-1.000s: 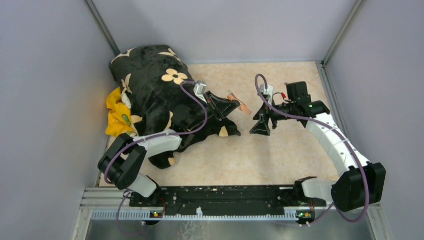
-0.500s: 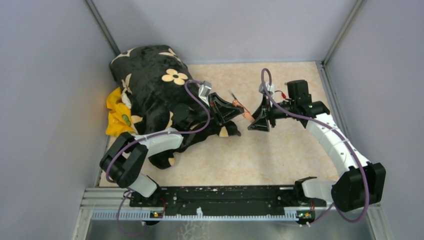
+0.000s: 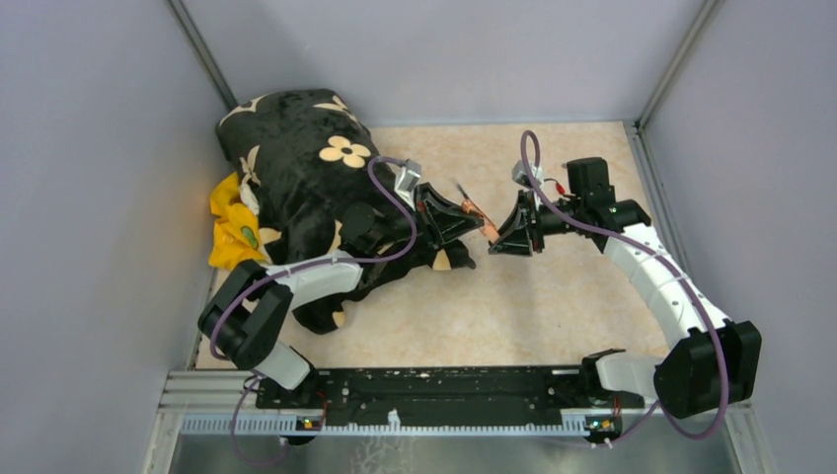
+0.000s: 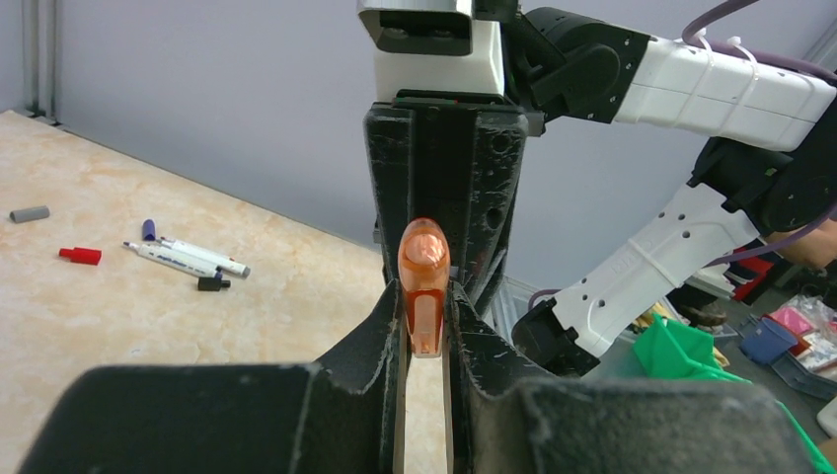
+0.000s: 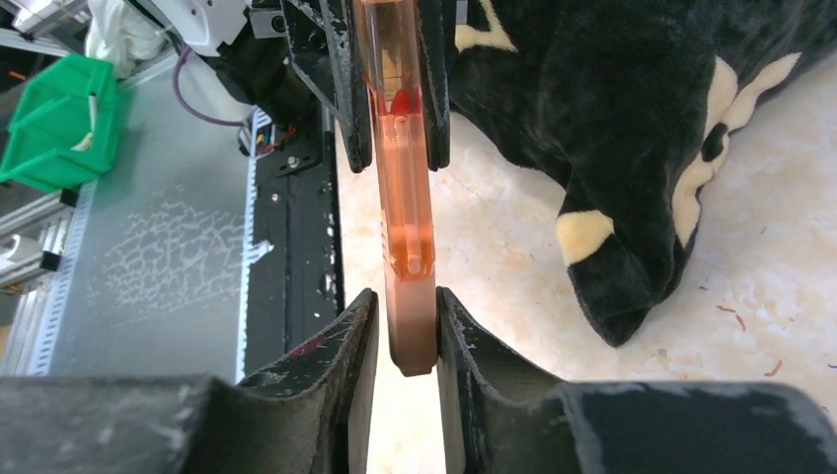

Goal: Insert the pens into the pen caps
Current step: Press the pen cap onto the pen.

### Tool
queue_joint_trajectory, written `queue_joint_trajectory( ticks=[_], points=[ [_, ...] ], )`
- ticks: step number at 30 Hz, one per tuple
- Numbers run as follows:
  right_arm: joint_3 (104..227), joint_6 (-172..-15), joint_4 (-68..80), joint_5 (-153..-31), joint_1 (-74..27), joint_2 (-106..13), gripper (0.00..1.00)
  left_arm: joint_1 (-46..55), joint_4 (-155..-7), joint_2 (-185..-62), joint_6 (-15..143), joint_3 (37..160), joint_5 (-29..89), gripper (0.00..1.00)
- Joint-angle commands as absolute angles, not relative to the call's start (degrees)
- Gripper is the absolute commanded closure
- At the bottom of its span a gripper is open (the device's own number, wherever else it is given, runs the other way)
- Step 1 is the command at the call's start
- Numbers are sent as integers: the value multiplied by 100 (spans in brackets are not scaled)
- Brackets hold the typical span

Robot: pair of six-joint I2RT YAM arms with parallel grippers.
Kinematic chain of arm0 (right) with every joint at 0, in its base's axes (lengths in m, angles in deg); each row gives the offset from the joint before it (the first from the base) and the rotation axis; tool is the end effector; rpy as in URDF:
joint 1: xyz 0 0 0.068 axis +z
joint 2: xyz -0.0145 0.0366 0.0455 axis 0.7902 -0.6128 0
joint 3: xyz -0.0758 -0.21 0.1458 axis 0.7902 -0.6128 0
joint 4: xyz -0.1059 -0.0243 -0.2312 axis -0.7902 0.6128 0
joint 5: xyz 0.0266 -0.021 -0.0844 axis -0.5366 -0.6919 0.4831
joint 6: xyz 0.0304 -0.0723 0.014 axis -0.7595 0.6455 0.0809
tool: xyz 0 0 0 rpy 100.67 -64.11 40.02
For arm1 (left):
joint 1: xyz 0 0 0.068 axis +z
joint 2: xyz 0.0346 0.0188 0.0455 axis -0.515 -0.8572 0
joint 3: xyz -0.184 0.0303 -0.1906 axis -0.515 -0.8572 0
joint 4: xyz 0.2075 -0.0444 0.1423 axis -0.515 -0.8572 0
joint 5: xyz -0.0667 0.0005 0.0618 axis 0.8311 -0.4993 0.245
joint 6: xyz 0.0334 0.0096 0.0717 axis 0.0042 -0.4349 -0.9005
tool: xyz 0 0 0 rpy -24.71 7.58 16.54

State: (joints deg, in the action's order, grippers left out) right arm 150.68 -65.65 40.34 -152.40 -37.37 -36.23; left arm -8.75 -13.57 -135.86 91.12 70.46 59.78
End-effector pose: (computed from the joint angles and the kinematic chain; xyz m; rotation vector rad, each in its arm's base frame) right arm 0.2266 0.1257 0.3053 -1.1390 1.7237 1.2892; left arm 0.2347 -0.2501 0.3023 0.6698 1.2188 -1.5494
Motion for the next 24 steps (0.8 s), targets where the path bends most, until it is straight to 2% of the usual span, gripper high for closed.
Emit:
queue_joint_trajectory(
  ticks=[1,2,3,7,13,17,20,24],
  points=[
    [15176,-6482,3907,-15614,-3726,-3646,90,-874,-1258,-13662,8922,7276,6239,100],
    [15176,-6466,3920,-15648,-3726,-3646,98,-880,-1265,-13667,8914,7281,6259,100],
    [15174,-6445,3926,-15679,-3726,-3638,100,-882,-1262,-13667,8912,7287,6277,100],
    [15155,-6363,3957,-15706,-3726,-3604,100,-882,-1256,-13623,8949,7292,6245,99],
    [15134,-6277,3998,-15706,-3726,-3594,100,-874,-910,-13445,9276,7121,6008,64],
    [15125,-6222,4030,-15738,-3726,-3602,100,-833,-968,-13273,9412,7146,5844,50],
    [15132,-6175,4060,-15765,-3726,-3602,100,-793,-1038,-13197,9454,7204,5766,47],
    [15146,-6139,4088,-15799,-3731,-3595,100,-777,-1423,-13112,9320,7261,5573,50]
  ],
)
